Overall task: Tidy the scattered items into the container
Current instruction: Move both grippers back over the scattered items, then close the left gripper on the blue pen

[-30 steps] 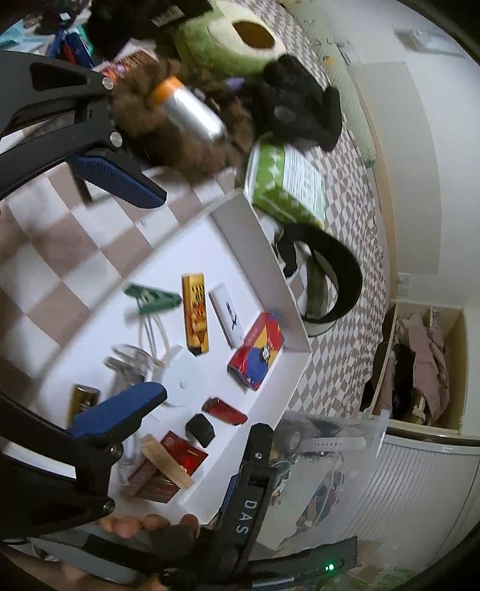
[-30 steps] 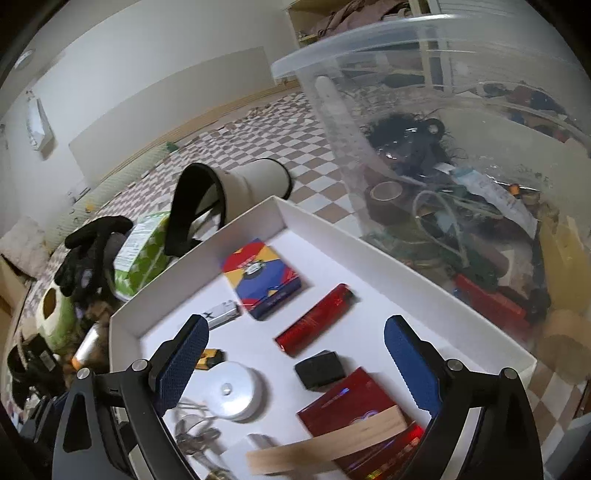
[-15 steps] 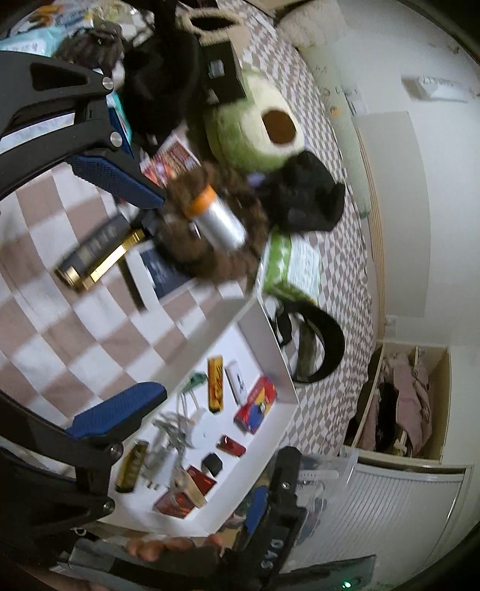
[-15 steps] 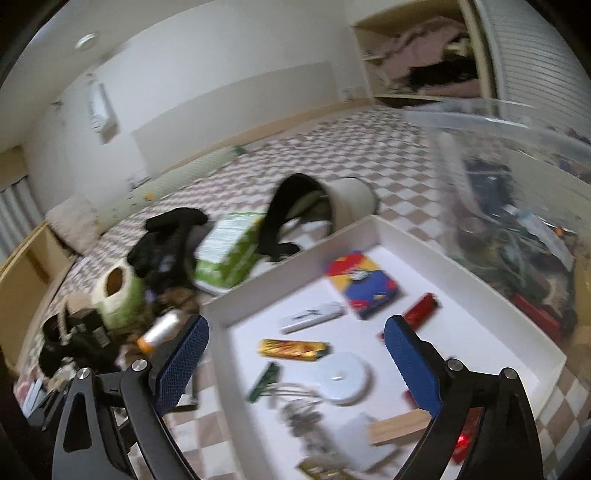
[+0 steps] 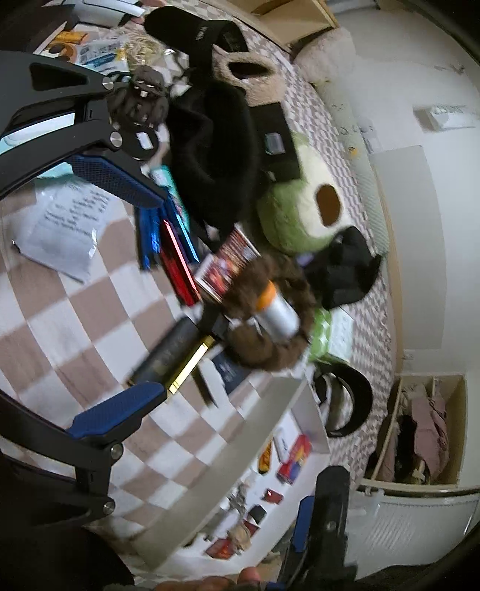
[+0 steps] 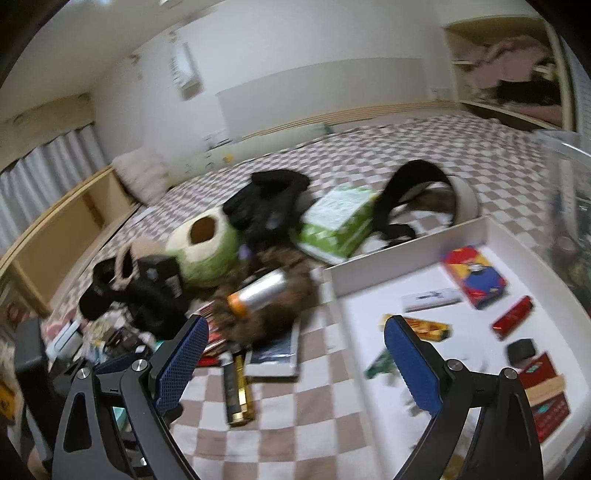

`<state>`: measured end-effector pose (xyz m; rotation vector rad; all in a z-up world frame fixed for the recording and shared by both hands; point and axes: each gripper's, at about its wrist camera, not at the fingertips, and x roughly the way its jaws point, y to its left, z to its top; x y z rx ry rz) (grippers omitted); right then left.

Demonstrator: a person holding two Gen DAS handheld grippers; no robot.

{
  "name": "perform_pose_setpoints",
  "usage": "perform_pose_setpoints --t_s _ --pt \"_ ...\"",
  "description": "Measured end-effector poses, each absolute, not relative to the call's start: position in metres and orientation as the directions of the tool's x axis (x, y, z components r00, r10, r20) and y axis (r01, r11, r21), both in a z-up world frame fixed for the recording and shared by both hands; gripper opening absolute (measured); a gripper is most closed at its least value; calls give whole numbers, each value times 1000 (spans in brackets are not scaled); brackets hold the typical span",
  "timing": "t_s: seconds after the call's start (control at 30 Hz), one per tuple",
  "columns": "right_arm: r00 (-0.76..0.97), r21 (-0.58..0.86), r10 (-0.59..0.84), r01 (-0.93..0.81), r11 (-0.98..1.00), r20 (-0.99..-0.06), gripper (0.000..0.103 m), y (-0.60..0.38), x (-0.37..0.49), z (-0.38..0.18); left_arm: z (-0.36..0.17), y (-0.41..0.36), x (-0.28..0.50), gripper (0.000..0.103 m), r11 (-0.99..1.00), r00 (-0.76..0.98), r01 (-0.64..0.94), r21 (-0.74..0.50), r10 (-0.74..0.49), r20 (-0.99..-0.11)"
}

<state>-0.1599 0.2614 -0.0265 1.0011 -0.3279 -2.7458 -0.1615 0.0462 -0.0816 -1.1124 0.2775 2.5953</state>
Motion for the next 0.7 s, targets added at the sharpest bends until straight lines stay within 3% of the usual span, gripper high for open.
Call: perform_pose_setpoints --t_s 0.17,0.47,0.7 --pt "-696 258 -337 221 -941 -634 96 231 -162 -41 -96 25 -173 96 -955 -634 -296 -3 199 -748" --pt "-597 264 -377 270 -926 -708 96 212 -168 -73 -118 -5 -198 96 -967 -568 -215 -134 235 -789" --pt "-484 296 -413 302 -906 -772 96 197 -173 -100 -129 -4 -211 96 -969 -524 -207 -132 224 -822"
